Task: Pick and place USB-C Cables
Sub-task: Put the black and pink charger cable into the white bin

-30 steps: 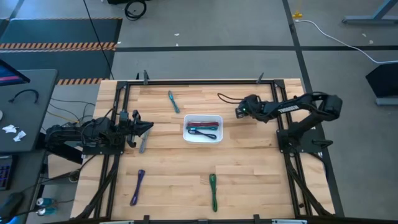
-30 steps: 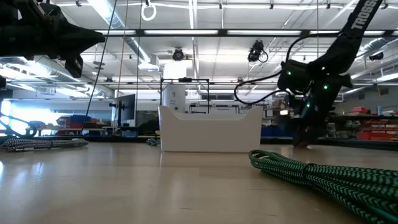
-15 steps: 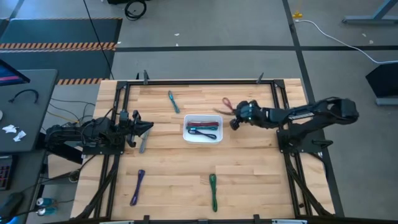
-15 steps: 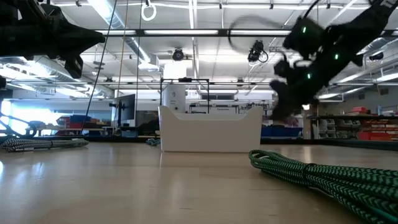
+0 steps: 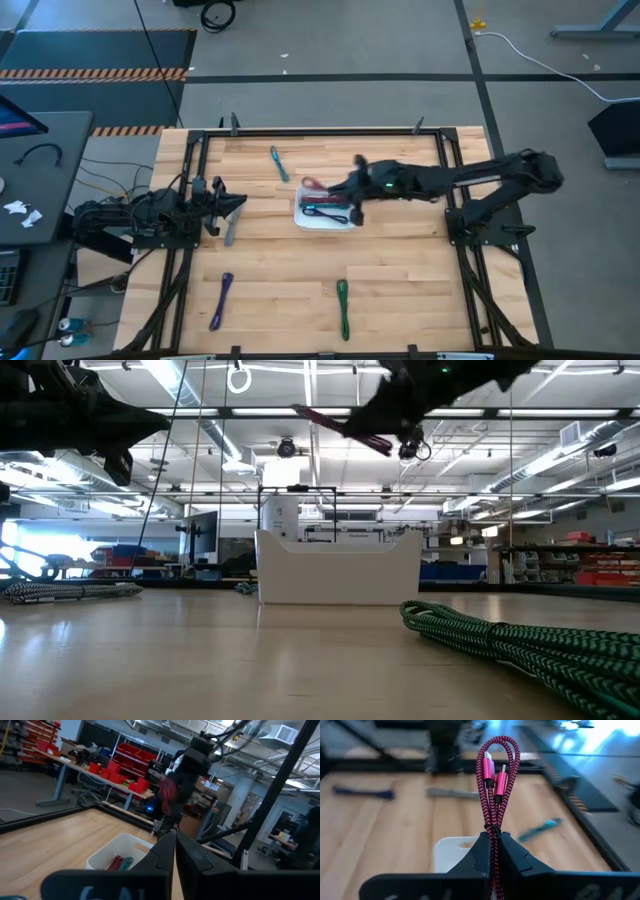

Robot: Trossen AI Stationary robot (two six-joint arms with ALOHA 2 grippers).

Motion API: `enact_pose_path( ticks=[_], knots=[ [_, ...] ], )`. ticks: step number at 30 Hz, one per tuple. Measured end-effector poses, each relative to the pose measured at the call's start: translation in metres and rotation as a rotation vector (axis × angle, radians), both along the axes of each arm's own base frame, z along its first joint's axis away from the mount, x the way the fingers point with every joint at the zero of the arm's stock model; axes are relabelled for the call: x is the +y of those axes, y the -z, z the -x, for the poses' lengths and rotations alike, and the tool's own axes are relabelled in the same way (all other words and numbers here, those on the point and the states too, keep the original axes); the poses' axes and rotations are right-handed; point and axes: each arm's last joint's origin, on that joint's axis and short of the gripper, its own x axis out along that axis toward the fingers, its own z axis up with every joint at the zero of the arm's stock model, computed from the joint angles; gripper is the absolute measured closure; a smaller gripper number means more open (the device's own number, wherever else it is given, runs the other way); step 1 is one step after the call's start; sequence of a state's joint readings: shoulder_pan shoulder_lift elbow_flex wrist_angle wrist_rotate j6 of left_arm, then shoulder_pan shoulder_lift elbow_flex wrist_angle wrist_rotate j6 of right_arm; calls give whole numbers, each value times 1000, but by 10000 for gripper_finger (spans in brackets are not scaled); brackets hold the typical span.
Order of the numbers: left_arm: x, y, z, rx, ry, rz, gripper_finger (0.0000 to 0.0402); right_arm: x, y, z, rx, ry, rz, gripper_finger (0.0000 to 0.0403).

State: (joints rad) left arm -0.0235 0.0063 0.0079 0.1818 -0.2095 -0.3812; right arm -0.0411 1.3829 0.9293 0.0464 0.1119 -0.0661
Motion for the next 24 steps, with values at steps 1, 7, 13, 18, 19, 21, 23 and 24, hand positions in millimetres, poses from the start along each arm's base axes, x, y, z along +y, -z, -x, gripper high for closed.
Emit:
enact_pose_path(
  ticks=[1,7,13,18,19,21,23,24],
  knots=[
    [0,0,0,-1,-4,0,378,0,2,-9,39,-26,12,387],
    [0,0,0,0,-10,2,382,-4,37,-58,283,-163,21,385],
    [0,0,0,0,-10,3,383,-14,79,-79,495,-151,-22,384],
    [0,0,0,0,-10,3,376,-19,103,-80,592,-142,-59,384],
    [0,0,0,0,-10,3,375,-20,105,-79,606,-139,-66,384],
    [0,0,0,-1,-9,6,375,-21,106,-78,624,-125,-82,384],
    [0,0,0,-1,-9,9,377,-22,106,-76,635,-109,-99,384],
    [0,0,0,-1,-9,9,379,-23,107,-75,647,-98,-111,383]
  ],
)
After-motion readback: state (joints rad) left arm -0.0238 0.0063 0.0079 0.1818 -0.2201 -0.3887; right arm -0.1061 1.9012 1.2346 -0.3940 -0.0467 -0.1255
